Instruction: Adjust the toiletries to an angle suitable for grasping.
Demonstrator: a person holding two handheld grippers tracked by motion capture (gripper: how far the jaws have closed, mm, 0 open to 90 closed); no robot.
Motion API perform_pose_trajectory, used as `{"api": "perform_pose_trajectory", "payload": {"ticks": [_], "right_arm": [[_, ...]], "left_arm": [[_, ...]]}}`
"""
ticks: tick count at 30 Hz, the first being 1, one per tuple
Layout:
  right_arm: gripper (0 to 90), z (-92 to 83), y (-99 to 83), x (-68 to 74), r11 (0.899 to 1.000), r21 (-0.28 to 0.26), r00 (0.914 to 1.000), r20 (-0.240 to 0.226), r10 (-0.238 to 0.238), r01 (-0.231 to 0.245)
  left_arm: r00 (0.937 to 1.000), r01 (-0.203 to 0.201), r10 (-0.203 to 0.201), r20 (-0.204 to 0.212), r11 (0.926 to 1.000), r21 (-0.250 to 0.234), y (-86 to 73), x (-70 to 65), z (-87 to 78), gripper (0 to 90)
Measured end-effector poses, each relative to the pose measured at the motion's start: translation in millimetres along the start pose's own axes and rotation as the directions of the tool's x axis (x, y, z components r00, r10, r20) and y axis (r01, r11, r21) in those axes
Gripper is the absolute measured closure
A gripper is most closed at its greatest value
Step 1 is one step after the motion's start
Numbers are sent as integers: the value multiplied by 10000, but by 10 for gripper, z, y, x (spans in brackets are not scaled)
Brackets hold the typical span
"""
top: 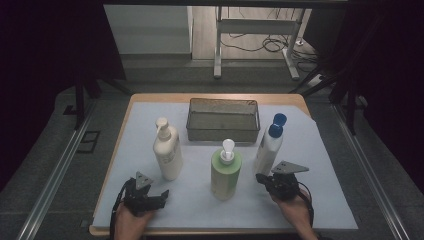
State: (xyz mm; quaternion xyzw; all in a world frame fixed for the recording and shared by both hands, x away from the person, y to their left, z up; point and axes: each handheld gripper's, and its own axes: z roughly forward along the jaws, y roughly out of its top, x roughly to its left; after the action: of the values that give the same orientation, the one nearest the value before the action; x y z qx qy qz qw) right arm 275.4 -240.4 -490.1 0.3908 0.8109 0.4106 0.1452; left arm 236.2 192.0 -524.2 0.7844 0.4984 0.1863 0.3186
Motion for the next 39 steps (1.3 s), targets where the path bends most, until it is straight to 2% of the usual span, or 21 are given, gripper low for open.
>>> {"api": "perform_pose_trajectory", "payload": {"ticks": [6,10,20,30,39], "right_arm": [[895,93,21,40,9997,172,9990,404,-205,198],[895,84,8,26,9996,217,9989,414,-197,188],[895,12,-35,-98,9998,202,9984,553,75,-86],[895,-20,-51,-147,9997,246,9970,773,-36,17],[895,-78,-92,-279,9995,266,9941,1079,115,-145]], "left_arm": [[10000,-3,3,-1,10000,4,0,0,0,123],[10000,0,0,-1,10000,3,0,-1,0,124],[10000,2,-2,1,10000,10,1,0,0,123],[10000,1,-1,2,10000,14,2,0,0,123],[10000,3,-3,2,10000,19,2,0,0,123]]}}
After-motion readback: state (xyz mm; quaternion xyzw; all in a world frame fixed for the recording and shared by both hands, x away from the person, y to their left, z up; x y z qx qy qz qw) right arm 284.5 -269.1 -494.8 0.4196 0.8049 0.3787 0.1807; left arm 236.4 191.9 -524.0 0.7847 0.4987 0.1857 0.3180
